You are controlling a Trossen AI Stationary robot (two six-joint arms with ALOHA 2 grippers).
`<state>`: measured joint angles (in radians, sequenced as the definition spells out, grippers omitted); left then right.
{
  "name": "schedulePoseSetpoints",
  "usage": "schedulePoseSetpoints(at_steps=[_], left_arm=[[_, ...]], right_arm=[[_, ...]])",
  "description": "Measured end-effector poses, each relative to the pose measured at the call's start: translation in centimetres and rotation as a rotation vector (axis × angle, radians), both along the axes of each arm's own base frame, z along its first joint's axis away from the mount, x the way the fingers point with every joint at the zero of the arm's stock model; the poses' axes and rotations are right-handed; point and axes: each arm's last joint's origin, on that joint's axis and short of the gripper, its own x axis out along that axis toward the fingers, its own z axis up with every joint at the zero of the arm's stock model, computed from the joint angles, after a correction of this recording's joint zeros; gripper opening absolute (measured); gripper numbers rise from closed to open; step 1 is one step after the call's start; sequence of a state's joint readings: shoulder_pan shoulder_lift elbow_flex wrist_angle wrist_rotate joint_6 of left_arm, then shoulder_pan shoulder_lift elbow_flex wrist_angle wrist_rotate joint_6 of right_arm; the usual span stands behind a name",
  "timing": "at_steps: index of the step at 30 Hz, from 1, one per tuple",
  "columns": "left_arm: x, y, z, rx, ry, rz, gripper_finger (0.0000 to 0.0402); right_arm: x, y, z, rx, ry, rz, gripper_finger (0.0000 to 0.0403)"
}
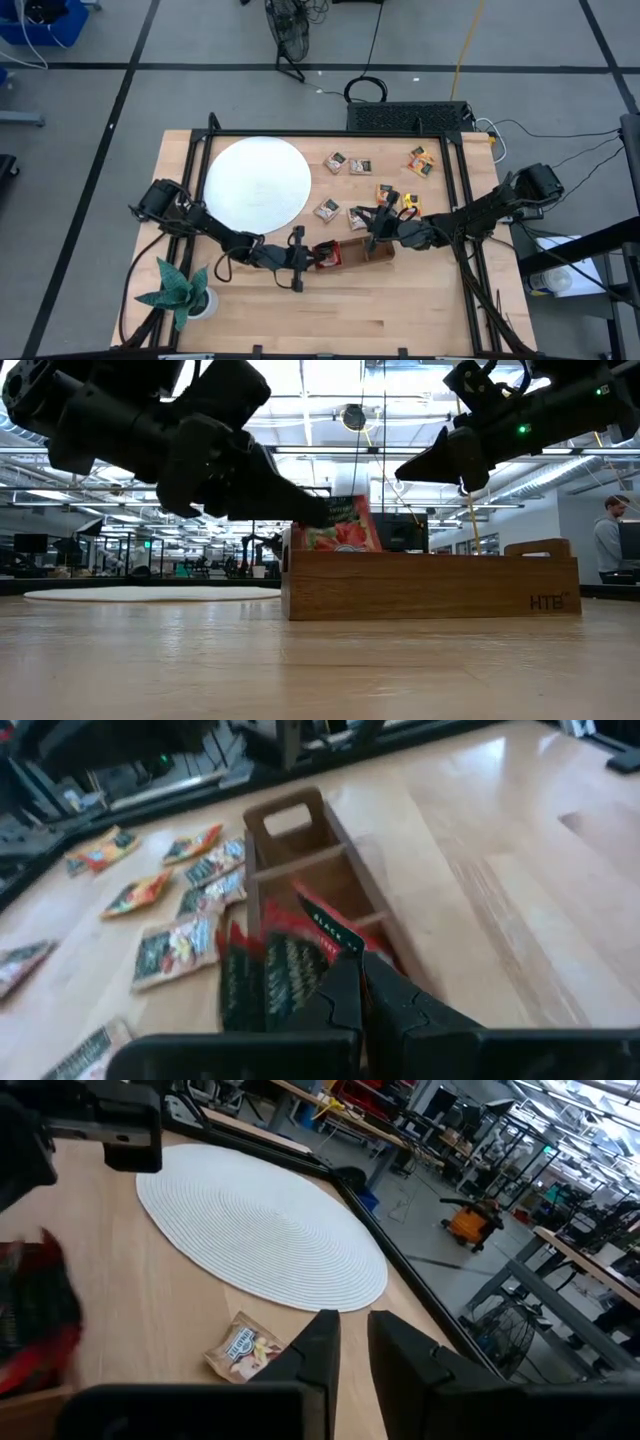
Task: Pick & Place Tea
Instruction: Put the red tea bag into the left section of the wooden organizer
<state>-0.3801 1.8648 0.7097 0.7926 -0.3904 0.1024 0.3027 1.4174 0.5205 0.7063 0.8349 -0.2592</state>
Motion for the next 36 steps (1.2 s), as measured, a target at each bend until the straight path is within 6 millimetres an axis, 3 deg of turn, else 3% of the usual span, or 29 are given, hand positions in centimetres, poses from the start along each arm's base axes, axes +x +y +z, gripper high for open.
schedulePoseSetpoints(at_steps=[17,27,36], left_arm=[[0.2,0.5,-0.1,-0.067,0.015,-0.032,0.0009],[0.2,0.5,0.1,-0.126,-0.002,-0.015,0.0096],[-0.1,0.4,2.7,-0.130,-0.077,-0.032,0.0159]], right_arm=[[0.1,0.2,0.0,0.000,0.006,0.061,0.0043],[0.2,0.2,0.1,-0.007,0.009,0.084,0.0043],[0.1,0.2,0.1,-0.011,0.011,0.085,0.0043]])
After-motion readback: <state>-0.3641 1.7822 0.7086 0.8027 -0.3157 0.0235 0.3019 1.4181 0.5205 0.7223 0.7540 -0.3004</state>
